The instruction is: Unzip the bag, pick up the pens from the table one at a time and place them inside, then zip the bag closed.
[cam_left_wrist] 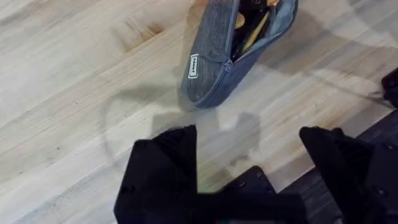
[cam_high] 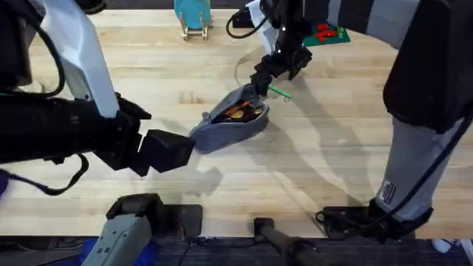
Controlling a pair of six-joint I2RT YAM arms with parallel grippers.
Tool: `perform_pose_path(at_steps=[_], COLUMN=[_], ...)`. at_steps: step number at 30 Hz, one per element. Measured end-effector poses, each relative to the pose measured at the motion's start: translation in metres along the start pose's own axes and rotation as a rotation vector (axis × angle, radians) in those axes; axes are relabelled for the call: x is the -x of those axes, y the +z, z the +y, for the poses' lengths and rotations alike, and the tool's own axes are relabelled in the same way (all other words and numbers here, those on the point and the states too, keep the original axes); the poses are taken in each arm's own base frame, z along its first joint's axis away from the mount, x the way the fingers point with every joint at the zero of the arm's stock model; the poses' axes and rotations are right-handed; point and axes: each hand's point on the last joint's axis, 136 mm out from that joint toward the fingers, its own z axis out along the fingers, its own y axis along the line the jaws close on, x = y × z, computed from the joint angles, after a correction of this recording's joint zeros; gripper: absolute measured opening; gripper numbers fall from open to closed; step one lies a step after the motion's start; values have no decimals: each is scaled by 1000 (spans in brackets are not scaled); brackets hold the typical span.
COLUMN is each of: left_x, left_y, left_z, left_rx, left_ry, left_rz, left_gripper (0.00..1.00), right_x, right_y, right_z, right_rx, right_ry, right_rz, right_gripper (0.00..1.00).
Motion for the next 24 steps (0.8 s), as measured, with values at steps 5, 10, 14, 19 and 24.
perform_pose_path(at_steps=[5,10,14,19,24], left_x=[0,0,0,0,0], left_y=[0,0,0,0,0], left_z=[0,0,0,0,0], left_rx=[0,0,0,0,0], left_ry=[0,0,0,0,0], left_rz=[0,0,0,0,0], left_gripper=[995,995,995,995,995], right_x=[0,-1,-2,-2,-2], right_y=[0,-1,-1,-1,-1], right_z=[6,14,15,16,16], right_rx=[5,7,9,10,11], right_ry=[0,-5,-2,1,1], right_rz=[2,6,7,8,8], right_gripper=[747,396,211,45,43])
